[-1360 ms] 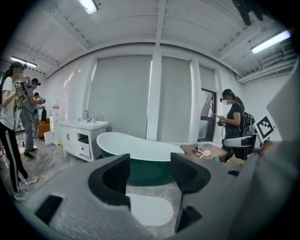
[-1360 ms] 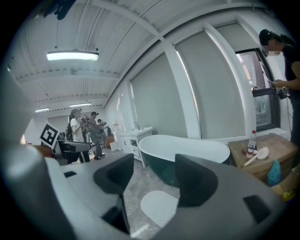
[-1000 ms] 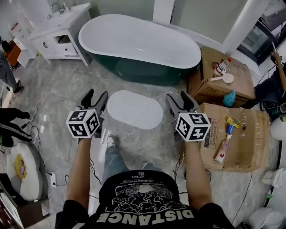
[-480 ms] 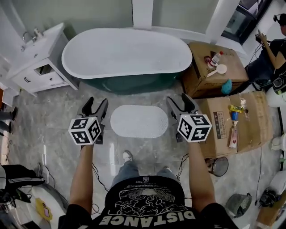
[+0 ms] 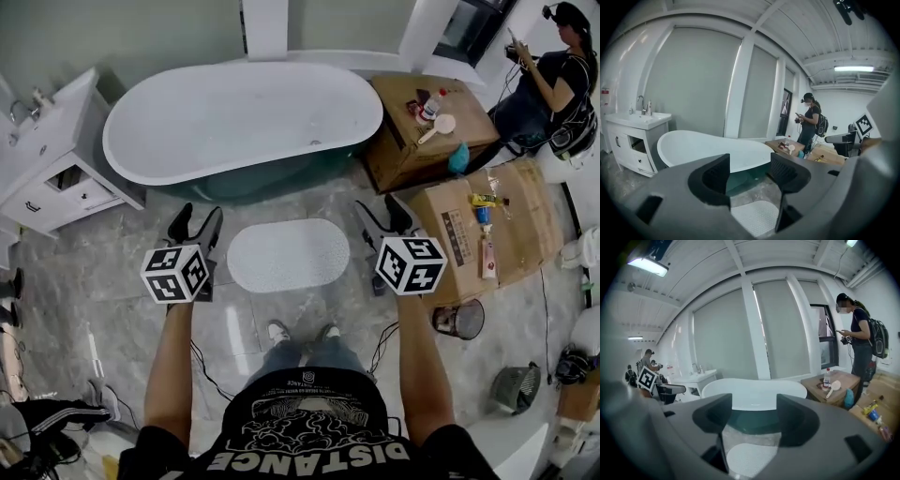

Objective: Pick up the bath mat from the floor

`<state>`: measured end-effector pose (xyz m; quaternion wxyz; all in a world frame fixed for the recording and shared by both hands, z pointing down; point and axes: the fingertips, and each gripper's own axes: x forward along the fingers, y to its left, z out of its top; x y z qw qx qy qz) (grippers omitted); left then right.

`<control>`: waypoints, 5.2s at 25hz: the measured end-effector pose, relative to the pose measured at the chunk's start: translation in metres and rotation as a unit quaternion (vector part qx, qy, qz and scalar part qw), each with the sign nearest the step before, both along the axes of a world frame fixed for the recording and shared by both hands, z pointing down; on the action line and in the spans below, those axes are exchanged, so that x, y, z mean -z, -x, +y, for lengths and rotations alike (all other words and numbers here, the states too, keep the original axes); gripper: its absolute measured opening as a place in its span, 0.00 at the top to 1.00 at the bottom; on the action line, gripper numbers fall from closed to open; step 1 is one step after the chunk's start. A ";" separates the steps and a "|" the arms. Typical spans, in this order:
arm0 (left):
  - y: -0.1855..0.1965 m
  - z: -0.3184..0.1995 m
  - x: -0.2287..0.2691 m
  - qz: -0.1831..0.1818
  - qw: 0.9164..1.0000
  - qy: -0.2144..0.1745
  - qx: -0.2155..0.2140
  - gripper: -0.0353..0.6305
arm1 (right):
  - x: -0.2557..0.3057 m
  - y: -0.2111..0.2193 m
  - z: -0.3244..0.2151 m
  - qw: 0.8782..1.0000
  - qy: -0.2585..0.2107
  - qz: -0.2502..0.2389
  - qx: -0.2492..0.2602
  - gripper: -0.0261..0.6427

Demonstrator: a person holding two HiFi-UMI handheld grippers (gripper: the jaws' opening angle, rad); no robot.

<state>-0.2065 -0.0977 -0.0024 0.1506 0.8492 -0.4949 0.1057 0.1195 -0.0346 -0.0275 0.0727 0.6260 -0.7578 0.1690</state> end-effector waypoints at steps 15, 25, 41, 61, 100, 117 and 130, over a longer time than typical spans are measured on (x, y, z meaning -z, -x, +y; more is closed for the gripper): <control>0.000 -0.028 -0.052 -0.020 0.999 0.042 0.017 0.51 | -0.058 -0.021 -0.035 0.999 0.047 0.009 0.012 0.52; -0.015 -0.043 -0.135 -0.047 0.994 0.100 0.022 0.50 | -0.156 -0.058 -0.052 0.992 0.120 0.014 0.025 0.50; -0.006 -0.025 -0.302 -0.056 0.979 0.179 0.074 0.45 | -0.325 -0.074 -0.072 0.979 0.191 0.008 0.063 0.47; 0.033 -0.020 -0.483 -0.045 0.980 0.188 0.038 0.39 | -0.486 -0.048 -0.061 0.977 0.205 0.019 0.053 0.43; 0.081 -0.061 -0.835 -0.111 0.960 0.251 0.049 0.32 | -0.859 -0.127 -0.083 0.961 0.272 0.037 0.015 0.34; 0.116 -0.078 -0.913 -0.154 0.935 0.313 0.069 0.26 | -0.949 -0.161 -0.089 0.916 0.393 0.081 -0.012 0.18; 0.100 -0.075 -0.914 -0.127 0.937 0.316 0.079 0.49 | -0.948 -0.155 -0.088 0.911 0.406 0.079 -0.006 0.27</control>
